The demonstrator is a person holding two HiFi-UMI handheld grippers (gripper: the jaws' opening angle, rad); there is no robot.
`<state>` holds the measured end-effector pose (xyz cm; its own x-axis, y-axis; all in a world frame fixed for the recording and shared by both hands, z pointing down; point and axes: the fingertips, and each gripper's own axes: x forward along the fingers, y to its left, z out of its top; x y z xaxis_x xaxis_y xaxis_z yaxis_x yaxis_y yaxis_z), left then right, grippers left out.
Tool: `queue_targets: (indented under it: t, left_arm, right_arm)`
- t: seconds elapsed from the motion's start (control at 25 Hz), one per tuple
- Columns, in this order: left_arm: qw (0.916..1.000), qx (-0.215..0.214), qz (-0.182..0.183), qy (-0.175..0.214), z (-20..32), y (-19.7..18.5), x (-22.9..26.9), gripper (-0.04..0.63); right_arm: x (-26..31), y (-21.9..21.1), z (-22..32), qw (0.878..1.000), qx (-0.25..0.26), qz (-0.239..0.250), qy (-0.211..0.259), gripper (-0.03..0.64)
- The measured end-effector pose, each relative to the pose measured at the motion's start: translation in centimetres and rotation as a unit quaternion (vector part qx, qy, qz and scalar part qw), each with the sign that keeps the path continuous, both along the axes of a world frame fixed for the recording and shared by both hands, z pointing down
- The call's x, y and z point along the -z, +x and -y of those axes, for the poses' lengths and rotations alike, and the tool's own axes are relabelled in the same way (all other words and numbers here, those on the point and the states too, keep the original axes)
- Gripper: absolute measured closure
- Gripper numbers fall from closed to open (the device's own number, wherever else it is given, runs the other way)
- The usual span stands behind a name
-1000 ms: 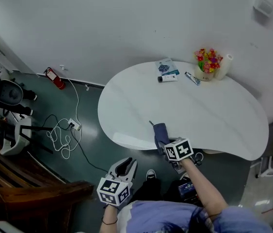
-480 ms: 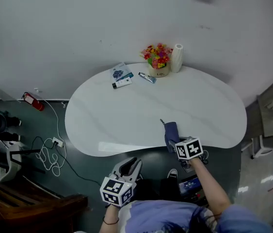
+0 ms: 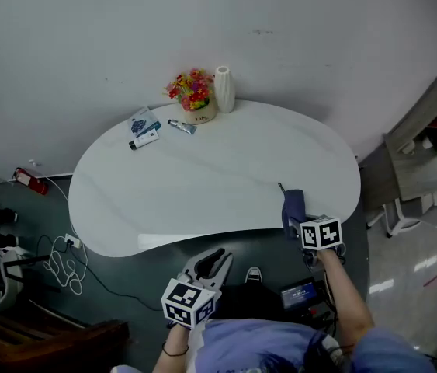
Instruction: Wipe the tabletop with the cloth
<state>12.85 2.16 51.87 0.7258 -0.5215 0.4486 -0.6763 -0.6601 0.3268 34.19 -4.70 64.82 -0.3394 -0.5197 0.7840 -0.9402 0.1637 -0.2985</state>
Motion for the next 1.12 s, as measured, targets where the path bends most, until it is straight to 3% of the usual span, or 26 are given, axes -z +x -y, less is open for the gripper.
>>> queue_targets:
  t: [0.24, 0.56, 0.8, 1.12]
  left_arm:
    - [0.9991, -0.041, 0.002, 0.000, -0.7, 4.9, -0.2, 0.525]
    - [0.9992, -0.038, 0.016, -0.002, -0.6, 5.2, -0.2, 0.525]
    - [0.9996, -0.026, 0.011, -0.005, -0.7, 5.2, -0.2, 0.525]
    - [0.9998, -0.006, 0.017, -0.002, -1.1, 4.7, 0.4, 0.525]
  right_arm:
    - [-0.1, 9.7, -2.8, 0.997, -0.078, -0.015, -0.001, 0.546]
    - [0.0, 17.8, -6.0, 0.986, -0.167, -0.019, 0.002, 0.546]
    - [1.0, 18.1, -7.0, 0.986, -0.166, -0.011, 0.016, 0.546]
    - [3.6, 13.3, -6.6, 0.992, -0.117, 0.030, 0.048, 0.546]
